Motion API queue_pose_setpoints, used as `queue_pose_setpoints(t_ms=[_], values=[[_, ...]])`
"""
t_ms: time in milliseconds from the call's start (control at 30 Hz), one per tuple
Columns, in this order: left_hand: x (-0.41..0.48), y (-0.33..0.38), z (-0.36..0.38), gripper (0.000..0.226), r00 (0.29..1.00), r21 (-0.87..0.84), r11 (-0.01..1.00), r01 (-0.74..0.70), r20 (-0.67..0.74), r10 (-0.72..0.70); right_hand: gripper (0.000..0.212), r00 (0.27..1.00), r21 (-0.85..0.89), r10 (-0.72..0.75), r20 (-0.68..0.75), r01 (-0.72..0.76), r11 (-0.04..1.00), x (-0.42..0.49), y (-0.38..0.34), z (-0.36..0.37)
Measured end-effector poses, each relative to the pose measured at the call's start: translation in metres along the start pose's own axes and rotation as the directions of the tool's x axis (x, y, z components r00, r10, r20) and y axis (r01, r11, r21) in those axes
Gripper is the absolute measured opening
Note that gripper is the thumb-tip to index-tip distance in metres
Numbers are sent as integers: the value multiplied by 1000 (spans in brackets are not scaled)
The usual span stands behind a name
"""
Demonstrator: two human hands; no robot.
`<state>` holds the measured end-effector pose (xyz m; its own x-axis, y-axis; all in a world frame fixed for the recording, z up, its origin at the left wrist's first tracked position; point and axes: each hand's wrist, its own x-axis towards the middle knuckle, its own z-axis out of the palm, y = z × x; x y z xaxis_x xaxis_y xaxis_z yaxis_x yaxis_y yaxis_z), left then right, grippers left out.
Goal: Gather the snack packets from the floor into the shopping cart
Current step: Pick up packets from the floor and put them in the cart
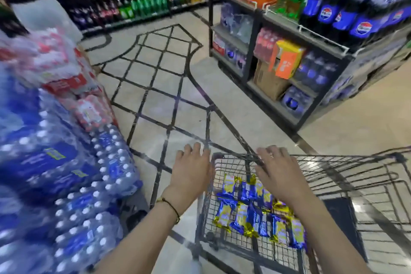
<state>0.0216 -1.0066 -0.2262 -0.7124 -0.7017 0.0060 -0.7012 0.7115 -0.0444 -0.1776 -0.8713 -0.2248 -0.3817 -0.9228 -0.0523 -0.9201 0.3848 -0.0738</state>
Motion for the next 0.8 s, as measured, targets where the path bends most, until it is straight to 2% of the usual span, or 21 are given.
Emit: queue_pose_setpoints(t_ms=[167, 267, 400, 500, 667, 800], values=[[-48, -39, -34, 31, 962, -7, 974, 228, -155, -226, 42, 972, -66, -218, -87, 213, 975, 26, -54, -44], [-94, -57, -47, 27, 878, -15, 901, 434, -218, -426, 42, 915, -77, -391, -103, 385, 920, 31, -97, -62], [-177, -64, -55, 31, 696, -23, 733, 680, -293, -655, 38, 785, -68, -608, -116, 605, 794, 17, -156, -69], [-248, -61, -58, 28, 555, -40, 580, 813, -247, -795, 35, 679, -30, -725, -113, 727, 686, -8, -200, -67], [-370, -41, -63, 32, 307, -57, 323, 945, -194, -932, 32, 449, -63, -887, -106, 887, 457, -74, -281, -67], [-455, -27, -71, 30, 97, -74, 115, 991, -209, -973, 46, 241, -63, -966, -95, 967, 247, -140, -345, -70]])
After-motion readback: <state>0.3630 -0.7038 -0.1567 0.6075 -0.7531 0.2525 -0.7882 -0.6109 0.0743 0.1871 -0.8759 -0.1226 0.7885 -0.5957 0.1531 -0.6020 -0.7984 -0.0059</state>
